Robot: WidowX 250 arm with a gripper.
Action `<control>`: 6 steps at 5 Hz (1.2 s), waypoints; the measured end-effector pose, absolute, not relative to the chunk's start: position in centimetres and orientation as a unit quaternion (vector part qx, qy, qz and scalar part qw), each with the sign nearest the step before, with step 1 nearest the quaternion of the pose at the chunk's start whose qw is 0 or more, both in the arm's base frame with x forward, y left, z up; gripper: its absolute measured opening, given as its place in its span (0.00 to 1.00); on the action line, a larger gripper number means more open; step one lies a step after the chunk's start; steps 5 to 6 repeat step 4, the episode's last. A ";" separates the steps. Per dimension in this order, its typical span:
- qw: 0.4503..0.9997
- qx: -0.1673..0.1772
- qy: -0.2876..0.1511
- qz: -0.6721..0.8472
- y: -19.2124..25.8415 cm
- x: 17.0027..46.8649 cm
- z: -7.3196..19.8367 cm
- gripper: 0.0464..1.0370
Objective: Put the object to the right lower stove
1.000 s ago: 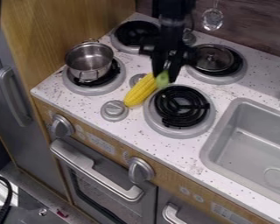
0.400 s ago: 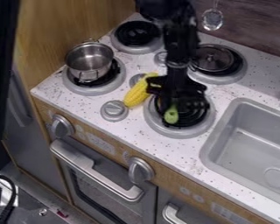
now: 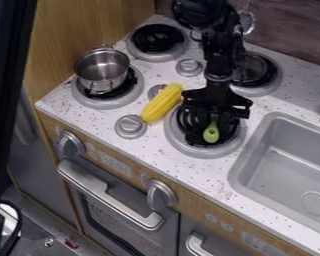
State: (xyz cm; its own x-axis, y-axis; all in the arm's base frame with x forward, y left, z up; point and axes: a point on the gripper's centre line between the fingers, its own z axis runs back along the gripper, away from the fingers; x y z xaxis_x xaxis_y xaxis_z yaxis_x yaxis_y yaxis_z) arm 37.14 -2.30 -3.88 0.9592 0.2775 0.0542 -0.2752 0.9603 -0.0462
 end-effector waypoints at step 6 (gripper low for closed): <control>0.982 0.020 -0.096 0.161 -1.2 37.6 5.3 0.96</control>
